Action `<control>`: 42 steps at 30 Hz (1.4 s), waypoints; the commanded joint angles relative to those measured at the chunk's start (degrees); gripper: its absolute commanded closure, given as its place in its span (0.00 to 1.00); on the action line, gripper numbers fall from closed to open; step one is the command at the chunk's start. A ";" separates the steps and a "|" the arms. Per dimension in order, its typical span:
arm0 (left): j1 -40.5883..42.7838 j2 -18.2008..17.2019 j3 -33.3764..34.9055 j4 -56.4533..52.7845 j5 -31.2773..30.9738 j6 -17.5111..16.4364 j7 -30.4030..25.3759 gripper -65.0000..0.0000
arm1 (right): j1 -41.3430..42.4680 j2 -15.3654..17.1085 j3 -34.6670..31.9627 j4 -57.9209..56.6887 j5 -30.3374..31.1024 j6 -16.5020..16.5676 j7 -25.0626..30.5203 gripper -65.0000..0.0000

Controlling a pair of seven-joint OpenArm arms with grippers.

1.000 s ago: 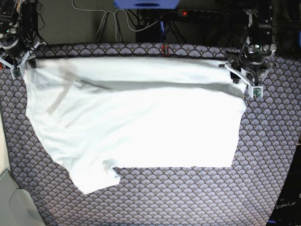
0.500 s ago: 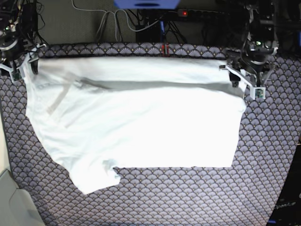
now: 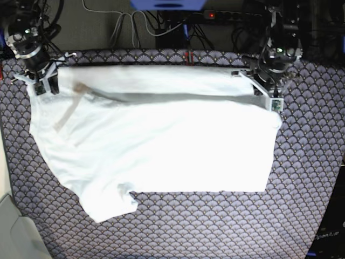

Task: Fold the T-shirt properly
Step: 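Release the shirt edge and move the right gripper onto the shirt body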

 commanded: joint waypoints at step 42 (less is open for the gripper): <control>-13.08 3.93 0.11 -5.36 0.00 0.56 -0.32 0.99 | 27.84 -1.09 -17.62 -10.45 -6.90 -0.32 -8.00 0.99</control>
